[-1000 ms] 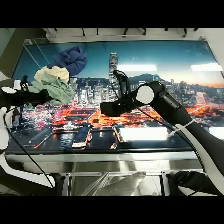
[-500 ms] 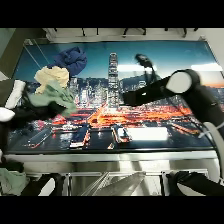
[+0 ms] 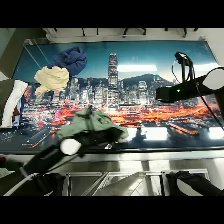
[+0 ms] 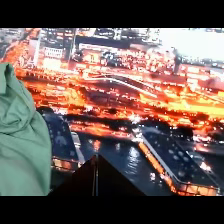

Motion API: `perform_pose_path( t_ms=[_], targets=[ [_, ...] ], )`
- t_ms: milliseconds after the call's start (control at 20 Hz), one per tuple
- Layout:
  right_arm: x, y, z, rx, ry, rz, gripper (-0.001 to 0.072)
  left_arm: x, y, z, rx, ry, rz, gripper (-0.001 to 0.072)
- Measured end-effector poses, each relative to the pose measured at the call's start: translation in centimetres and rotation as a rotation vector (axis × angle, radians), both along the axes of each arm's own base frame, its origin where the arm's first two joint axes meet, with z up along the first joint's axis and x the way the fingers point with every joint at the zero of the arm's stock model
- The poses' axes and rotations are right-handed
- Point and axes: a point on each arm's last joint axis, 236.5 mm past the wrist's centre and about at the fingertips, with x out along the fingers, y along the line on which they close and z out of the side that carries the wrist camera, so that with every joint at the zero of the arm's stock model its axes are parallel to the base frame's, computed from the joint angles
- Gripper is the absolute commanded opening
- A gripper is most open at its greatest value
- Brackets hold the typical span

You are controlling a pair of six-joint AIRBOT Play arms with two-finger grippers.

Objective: Fold the shirts.

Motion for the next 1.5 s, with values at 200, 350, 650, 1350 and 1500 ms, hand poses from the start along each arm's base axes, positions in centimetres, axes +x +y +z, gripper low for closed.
perform_pose_path(
  t_ms=[200,350,650,1350,1500],
  targets=[
    [-0.4,-0.7,0.0,0.002,0.015,-0.023,0.0021,-1.3,-4.6,-1.1,0.060,0.004,-0.174,0.0390],
    [-0.8,-0.8,0.0,0.002,0.030,-0.027,0.0021,-1.7,-3.7,-0.2,0.090,-0.014,-0.317,0.0680],
    [-1.2,-0.8,-0.2,0.005,0.048,-0.027,0.0021,-0.7,8.3,2.3,0.163,-0.063,-0.359,0.0661],
    [-7.2,8.3,-4.7,0.125,0.208,0.178,0.0021,8.1,30.4,-12.0,0.223,0.267,-0.134,0.0661],
    [-8.5,9.7,-4.9,0.122,0.226,0.226,0.0021,8.2,29.0,-13.3,0.120,0.343,-0.238,0.0659]
  ],
)
